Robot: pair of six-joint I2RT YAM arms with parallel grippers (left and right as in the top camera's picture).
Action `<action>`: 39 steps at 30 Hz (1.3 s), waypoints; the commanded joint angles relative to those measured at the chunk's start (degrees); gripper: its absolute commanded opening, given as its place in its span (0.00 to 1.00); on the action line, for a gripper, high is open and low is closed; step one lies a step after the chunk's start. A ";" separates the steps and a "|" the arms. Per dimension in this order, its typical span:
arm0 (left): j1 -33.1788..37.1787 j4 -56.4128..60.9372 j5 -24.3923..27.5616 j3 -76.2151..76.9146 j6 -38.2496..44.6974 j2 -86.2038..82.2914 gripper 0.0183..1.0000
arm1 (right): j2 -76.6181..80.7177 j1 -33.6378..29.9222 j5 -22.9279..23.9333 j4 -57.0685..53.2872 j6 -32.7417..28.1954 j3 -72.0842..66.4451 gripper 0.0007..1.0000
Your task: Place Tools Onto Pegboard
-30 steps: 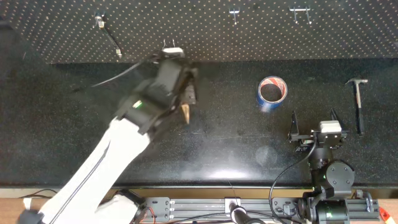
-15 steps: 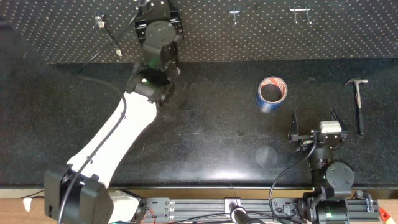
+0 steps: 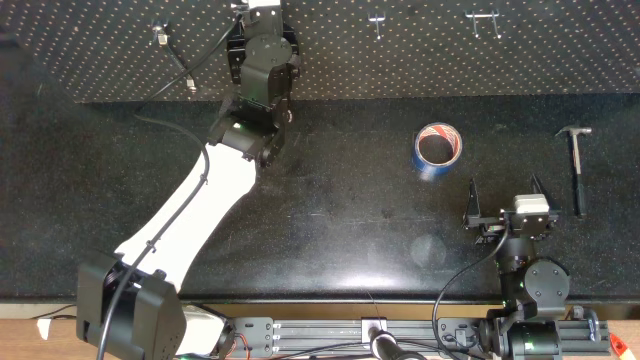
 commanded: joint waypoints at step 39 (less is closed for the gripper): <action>5.33 35.10 9.27 -17.46 -2.03 0.85 0.01 | -0.37 -0.09 -0.35 -0.17 -0.57 -0.24 0.97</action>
